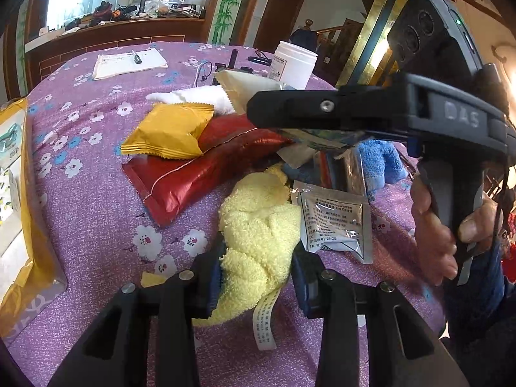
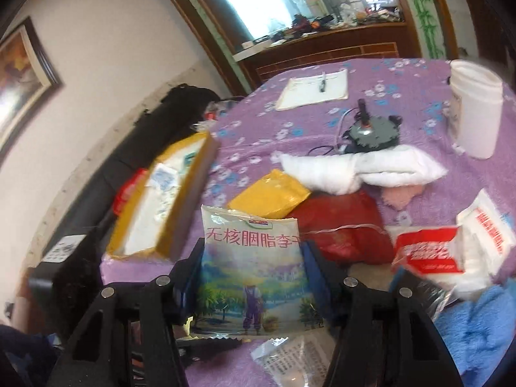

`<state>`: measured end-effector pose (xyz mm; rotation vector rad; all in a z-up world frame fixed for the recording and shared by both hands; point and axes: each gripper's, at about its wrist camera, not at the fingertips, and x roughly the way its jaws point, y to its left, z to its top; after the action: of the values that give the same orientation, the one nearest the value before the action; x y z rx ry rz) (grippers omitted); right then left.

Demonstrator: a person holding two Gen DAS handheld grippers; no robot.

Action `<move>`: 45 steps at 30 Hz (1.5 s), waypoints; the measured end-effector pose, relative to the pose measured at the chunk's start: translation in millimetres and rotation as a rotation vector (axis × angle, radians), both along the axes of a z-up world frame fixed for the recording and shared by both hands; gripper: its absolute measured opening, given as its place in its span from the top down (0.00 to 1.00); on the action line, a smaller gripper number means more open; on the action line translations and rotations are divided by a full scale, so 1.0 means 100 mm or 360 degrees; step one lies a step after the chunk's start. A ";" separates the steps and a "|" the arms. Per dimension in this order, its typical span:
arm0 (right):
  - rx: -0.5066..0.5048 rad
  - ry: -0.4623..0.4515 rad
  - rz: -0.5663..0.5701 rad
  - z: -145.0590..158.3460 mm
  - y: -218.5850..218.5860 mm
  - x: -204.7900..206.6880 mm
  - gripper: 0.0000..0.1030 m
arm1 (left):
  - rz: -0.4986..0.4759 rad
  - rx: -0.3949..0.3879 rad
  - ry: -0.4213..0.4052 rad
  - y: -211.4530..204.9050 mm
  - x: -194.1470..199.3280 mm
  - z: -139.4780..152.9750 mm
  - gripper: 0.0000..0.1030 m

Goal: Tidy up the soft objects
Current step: 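Lift the yellow towel with the left tool while the right tool lifts the snack bag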

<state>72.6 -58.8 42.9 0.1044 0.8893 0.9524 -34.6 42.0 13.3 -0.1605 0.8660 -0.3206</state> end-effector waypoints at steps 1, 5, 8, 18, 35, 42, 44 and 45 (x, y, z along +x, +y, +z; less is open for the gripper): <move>0.0015 -0.0009 0.0012 0.00 0.00 -0.01 0.39 | -0.0004 0.0007 0.0004 -0.01 0.00 0.00 0.64; 0.0080 0.0046 -0.0015 0.00 -0.07 0.05 0.39 | 0.0001 0.0034 0.0023 -0.04 0.03 -0.02 0.63; 0.0120 0.0083 -0.0045 0.00 -0.14 0.08 0.39 | 0.0010 0.0053 0.0032 -0.06 0.05 -0.03 0.62; 0.0258 0.0073 -0.0112 0.15 -0.36 0.09 0.39 | 0.0094 -0.0045 -0.0078 0.06 -0.05 0.06 0.64; 0.0211 0.0084 -0.0159 0.06 -0.36 0.12 0.39 | 0.0230 -0.0266 -0.0232 0.34 -0.16 0.17 0.65; 0.0198 0.0057 -0.0140 0.08 -0.31 0.07 0.39 | 0.0259 -0.0273 -0.0243 0.37 -0.16 0.18 0.65; 0.0187 0.0039 -0.0133 0.08 -0.29 0.04 0.39 | 0.0273 -0.0260 -0.0242 0.37 -0.18 0.18 0.65; 0.0184 0.0030 -0.0127 0.09 -0.28 0.03 0.39 | 0.0277 -0.0259 -0.0239 0.37 -0.17 0.18 0.65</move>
<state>75.4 -86.7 51.6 0.2463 0.8414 0.9293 -52.0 78.7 30.9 -0.3565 0.6718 -0.2364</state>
